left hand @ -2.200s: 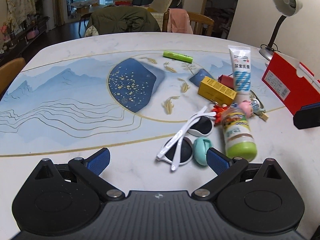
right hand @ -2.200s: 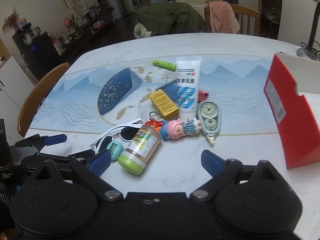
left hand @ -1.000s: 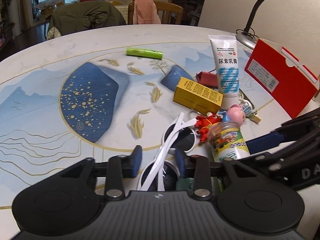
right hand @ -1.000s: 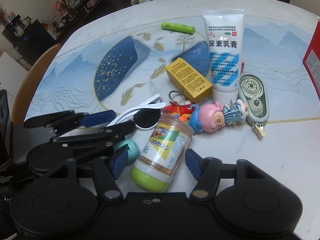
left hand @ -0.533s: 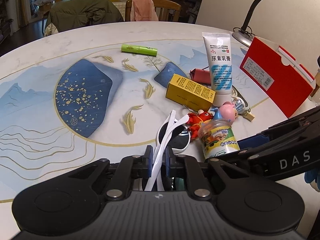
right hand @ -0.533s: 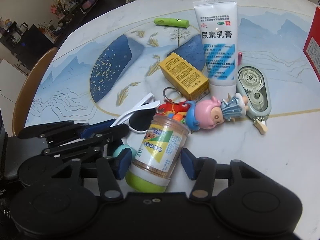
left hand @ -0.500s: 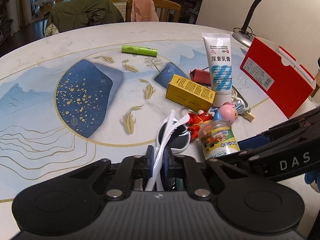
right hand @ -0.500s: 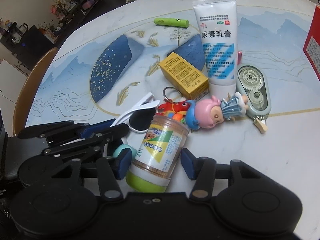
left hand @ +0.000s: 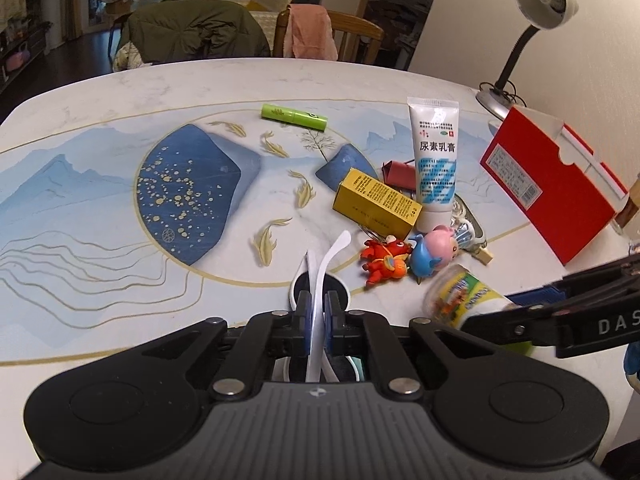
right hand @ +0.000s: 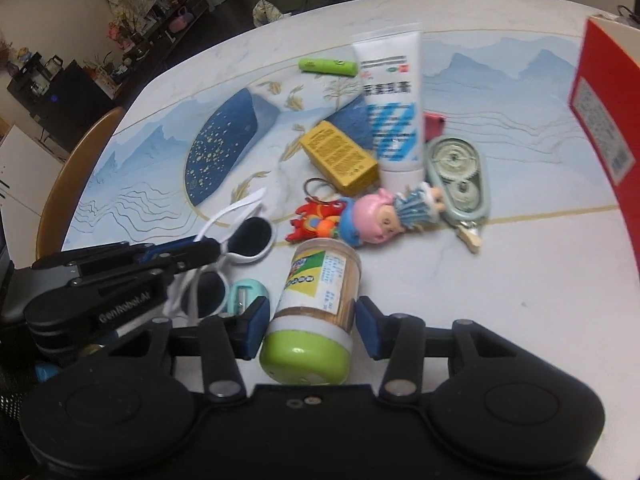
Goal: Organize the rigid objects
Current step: 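Grasp the white sunglasses with left tool while right tool grasps the green-lidded jar, then carry the sunglasses and jar over the red shoebox with both tools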
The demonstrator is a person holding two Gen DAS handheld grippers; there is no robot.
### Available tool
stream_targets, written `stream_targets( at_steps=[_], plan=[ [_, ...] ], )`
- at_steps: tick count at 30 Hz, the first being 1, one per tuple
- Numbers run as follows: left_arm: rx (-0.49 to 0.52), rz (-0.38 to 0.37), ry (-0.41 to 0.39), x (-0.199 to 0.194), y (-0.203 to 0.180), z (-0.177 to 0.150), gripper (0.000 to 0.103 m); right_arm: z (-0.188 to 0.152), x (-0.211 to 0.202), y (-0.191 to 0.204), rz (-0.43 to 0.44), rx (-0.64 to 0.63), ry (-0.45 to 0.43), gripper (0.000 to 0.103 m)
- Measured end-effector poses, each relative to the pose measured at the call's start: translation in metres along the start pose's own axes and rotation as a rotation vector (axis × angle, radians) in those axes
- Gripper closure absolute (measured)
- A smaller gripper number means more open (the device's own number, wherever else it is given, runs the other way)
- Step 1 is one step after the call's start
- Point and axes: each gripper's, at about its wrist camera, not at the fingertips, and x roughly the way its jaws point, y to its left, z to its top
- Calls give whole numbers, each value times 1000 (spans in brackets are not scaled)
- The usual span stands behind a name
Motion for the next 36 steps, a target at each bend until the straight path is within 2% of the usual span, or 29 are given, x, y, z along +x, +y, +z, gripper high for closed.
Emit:
stream_targets(
  at_steps=[21, 29, 36],
  plan=[
    [-106, 30, -45, -41, -22, 17, 97, -20, -89, -80, 29, 133, -127, 57],
    [-91, 11, -77, -56, -61, 35, 97, -13, -126, -109, 34, 130, -182, 57],
    [-35, -37, -104, -53, -116, 61, 97, 3, -151, -140, 26, 139, -243, 57]
  ],
)
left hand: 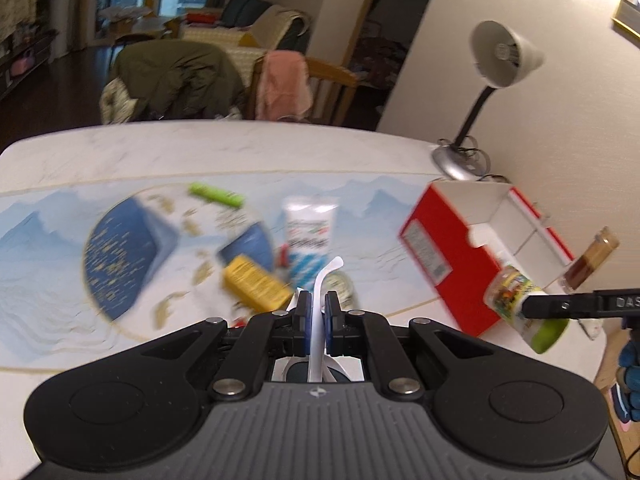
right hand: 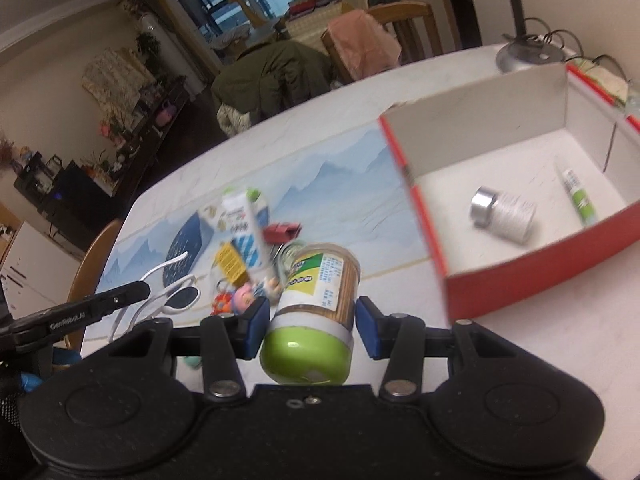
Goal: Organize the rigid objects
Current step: 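Carry the sunglasses and jar over the red shoebox with both tools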
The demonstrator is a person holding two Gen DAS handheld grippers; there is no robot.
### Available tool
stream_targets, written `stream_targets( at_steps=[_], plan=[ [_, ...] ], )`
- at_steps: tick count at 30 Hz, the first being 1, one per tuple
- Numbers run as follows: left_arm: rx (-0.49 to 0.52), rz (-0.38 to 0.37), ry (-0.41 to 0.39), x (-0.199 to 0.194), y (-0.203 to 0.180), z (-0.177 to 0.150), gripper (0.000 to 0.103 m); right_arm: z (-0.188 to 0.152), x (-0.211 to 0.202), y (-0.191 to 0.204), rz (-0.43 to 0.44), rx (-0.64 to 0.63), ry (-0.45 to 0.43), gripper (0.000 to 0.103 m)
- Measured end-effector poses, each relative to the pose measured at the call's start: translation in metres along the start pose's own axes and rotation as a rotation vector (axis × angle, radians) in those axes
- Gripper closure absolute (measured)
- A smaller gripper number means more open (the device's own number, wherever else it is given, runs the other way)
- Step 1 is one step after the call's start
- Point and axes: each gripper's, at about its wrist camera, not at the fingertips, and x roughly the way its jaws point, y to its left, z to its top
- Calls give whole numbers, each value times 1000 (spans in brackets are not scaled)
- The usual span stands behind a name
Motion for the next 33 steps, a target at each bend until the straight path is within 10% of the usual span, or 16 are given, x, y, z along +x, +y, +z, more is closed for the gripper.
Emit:
stream_targets(
  at_steps=[33],
  plan=[
    [277, -138, 82, 185, -248, 87, 97, 97, 9, -185, -179, 89, -93, 60]
  ],
)
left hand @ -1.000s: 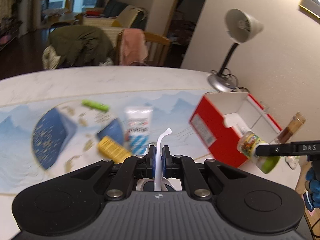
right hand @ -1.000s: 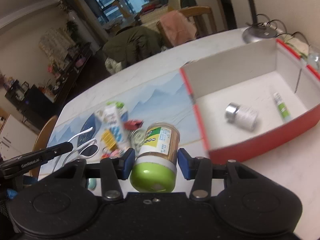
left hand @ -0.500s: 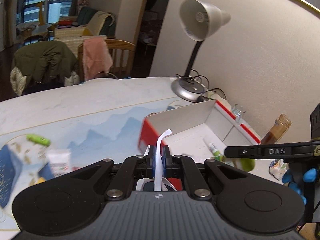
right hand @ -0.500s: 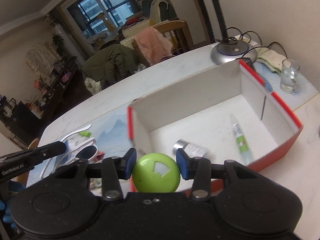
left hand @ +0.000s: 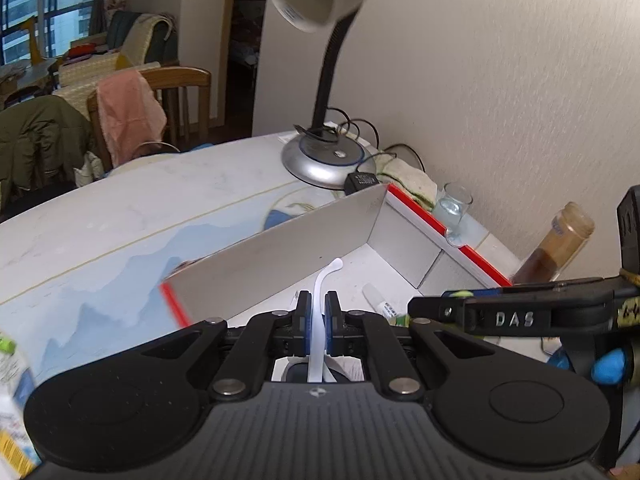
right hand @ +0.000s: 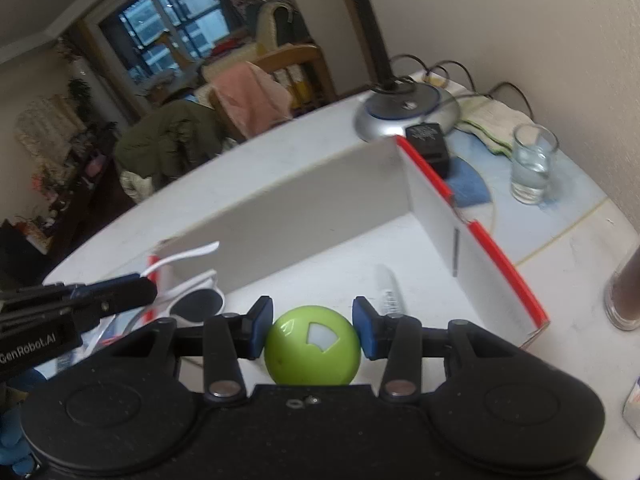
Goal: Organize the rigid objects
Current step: 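Carry the sunglasses and jar over the red shoebox with both tools, then open both tools to release the sunglasses and jar into the box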
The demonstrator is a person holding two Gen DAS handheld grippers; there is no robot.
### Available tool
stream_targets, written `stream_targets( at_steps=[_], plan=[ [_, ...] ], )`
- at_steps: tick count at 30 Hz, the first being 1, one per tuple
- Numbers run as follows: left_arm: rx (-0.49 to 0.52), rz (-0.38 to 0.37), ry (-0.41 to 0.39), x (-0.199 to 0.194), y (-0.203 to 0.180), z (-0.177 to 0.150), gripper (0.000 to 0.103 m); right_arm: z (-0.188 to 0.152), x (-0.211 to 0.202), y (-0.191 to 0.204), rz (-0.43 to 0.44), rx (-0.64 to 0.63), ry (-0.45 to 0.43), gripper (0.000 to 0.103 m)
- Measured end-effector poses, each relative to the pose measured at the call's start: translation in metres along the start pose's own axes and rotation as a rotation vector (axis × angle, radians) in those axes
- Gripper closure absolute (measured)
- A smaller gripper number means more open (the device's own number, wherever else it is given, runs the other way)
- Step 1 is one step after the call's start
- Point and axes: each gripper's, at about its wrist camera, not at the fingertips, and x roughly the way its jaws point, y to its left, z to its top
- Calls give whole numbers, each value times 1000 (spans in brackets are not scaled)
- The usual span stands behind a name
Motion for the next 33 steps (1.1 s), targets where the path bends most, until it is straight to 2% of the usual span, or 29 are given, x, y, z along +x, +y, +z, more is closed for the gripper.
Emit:
stream_targets(
  at_steps=[6, 15, 21, 33],
  plan=[
    [27, 18, 44, 47, -8, 12, 97, -1, 24, -16, -8, -2, 43, 60],
    [25, 23, 89, 94, -9, 17, 97, -7, 36, -13, 13, -54, 69, 60],
    [39, 27, 122, 114, -12, 17, 97, -14, 44, -9, 21, -86, 95, 60],
    [37, 46, 254, 138, -9, 6, 97, -23, 41, -2, 48, -168, 147, 60]
  ],
)
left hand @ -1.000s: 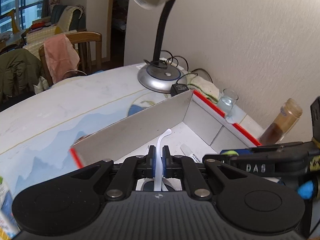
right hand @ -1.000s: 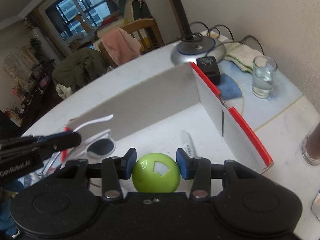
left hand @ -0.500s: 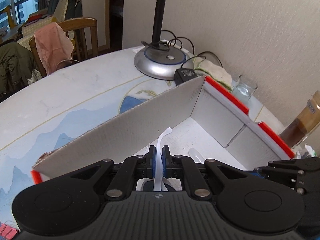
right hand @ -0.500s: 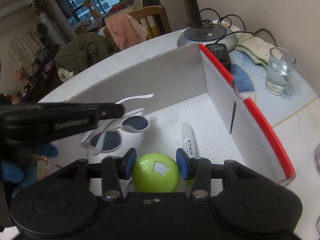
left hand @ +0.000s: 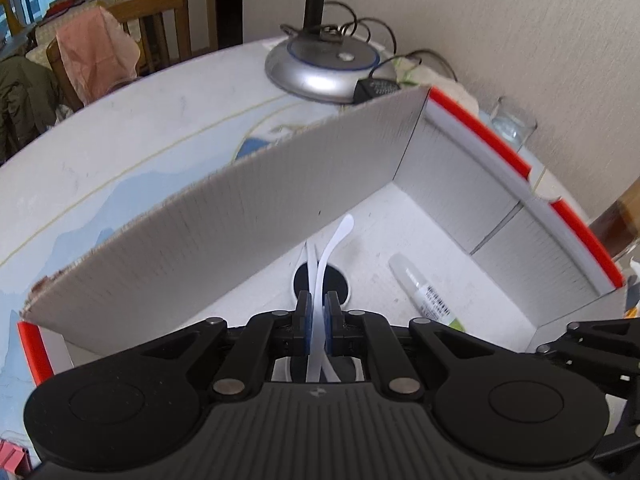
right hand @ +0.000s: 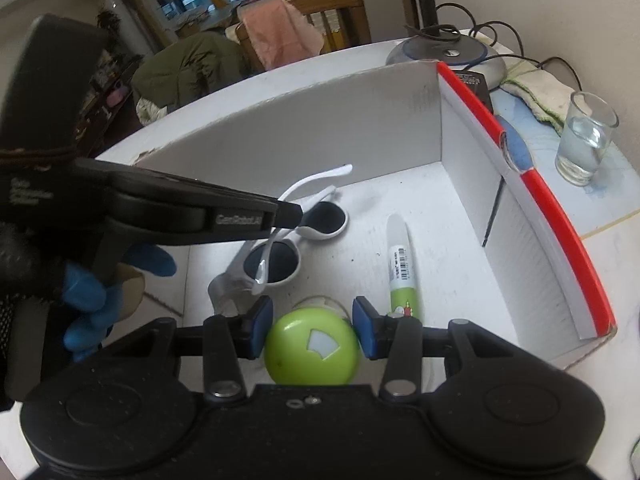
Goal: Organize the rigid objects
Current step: 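Open both tools to release the sunglasses and jar into the box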
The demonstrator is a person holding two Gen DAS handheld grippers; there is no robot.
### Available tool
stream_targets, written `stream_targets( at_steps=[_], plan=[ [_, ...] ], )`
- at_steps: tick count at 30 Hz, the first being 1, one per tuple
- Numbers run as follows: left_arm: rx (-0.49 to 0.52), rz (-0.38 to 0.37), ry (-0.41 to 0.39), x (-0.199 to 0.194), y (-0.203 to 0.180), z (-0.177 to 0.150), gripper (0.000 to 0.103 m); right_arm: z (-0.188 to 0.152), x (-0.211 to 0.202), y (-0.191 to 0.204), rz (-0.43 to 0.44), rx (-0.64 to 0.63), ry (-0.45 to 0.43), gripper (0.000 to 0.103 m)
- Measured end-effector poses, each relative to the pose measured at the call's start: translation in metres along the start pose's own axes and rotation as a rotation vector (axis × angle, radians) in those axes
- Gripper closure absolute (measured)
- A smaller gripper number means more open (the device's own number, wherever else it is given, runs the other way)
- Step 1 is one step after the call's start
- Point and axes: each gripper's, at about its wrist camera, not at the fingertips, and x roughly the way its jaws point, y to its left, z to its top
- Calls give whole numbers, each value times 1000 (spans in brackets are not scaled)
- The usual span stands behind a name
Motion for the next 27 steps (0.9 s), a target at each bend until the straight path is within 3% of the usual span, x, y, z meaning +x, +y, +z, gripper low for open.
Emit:
stream_targets(
  at_steps=[6, 12, 20, 27],
  plan=[
    [-6, 19, 72, 6, -2, -2, 97, 1, 1, 0, -4, 3, 9, 59],
    [-26, 16, 77, -1, 1, -6, 97, 2, 1, 2, -7, -16, 32, 52],
    [-46, -16, 32, -27, 4, -16, 96, 1, -10, 7, -15, -22, 8, 42],
    [-52, -33, -32, -59, 6, -26, 96, -1, -27, 14, -28, -27, -23, 40]
  ],
)
